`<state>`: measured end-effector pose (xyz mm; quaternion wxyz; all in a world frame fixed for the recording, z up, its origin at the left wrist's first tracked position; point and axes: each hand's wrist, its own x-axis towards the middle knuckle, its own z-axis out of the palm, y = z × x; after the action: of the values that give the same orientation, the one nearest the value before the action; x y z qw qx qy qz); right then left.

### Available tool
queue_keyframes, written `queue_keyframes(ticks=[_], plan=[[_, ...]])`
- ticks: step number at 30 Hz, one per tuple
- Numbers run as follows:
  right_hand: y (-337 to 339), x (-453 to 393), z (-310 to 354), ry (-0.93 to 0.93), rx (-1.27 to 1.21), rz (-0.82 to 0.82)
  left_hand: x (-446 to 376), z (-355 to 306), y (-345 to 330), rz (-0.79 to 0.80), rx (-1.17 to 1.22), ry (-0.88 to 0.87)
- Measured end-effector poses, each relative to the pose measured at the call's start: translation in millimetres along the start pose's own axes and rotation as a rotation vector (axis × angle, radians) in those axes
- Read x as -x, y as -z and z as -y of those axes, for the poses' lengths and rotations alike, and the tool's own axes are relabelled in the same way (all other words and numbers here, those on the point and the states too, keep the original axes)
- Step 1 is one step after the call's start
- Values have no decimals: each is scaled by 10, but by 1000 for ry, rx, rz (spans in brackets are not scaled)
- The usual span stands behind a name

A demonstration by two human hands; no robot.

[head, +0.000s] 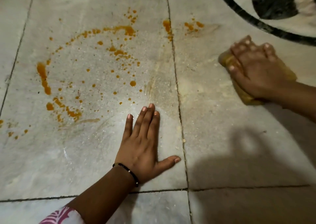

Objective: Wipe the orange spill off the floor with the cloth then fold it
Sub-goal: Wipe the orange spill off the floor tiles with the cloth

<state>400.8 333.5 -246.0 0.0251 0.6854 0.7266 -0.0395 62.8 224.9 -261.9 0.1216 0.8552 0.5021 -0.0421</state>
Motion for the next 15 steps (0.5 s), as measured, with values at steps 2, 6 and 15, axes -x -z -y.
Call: queue_keyframes(ticks=[2, 6, 15], plan=[[-22, -168, 300, 18, 41, 5, 7, -4, 11, 10, -1, 2], [-78, 442, 934, 324, 29, 32, 8, -15, 25, 7, -3, 5], [-42, 1028, -105, 213, -47, 75, 7, 6, 4, -11, 15, 3]])
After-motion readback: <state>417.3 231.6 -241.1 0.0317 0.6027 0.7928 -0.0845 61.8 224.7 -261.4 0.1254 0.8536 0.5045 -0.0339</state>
